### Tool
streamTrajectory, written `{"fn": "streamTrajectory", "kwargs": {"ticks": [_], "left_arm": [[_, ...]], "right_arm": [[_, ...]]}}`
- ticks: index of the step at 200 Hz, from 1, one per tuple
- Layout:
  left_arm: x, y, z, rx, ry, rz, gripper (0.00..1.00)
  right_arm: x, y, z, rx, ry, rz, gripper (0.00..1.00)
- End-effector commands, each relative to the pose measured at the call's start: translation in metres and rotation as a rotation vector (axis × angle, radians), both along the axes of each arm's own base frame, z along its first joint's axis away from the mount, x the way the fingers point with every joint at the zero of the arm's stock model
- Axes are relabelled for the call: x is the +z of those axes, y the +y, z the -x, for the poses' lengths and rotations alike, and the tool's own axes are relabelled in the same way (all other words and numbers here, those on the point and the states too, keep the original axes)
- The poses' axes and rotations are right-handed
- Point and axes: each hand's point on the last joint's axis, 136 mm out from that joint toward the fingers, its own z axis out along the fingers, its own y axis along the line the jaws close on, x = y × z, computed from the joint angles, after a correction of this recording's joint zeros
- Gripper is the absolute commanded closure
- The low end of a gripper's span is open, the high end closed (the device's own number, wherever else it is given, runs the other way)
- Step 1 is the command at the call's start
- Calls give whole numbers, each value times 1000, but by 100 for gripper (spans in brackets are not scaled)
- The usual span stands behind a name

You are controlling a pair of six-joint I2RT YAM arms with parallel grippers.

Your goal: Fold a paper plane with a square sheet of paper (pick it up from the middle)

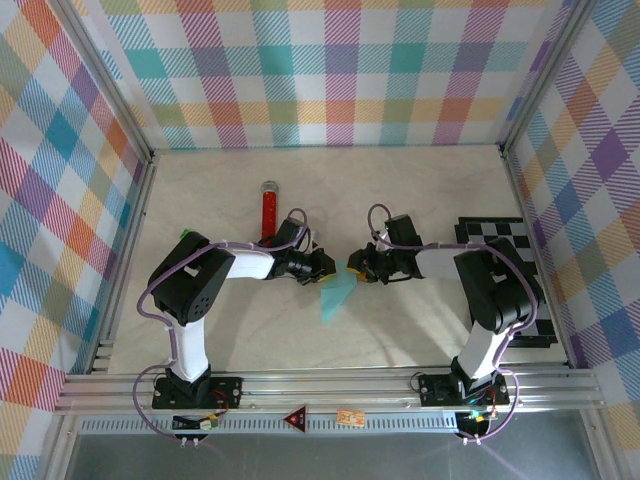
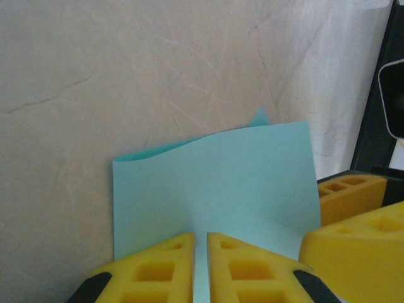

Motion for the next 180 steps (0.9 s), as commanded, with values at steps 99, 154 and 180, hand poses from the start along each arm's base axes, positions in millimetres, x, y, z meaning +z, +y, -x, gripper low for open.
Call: {"fn": "streamTrajectory", "kwargs": {"ticks": [99,154,180], "left_arm": [[-3,2,8,-12,25,-15,86],[7,2,7,-10,5,-10,84],[26,3,2,-6,-55,2,79]], "right_arm": [[3,6,4,126,22,-73,82],[2,4,4,130,21,-58,94],[6,2,5,110,18,-54,97]]}}
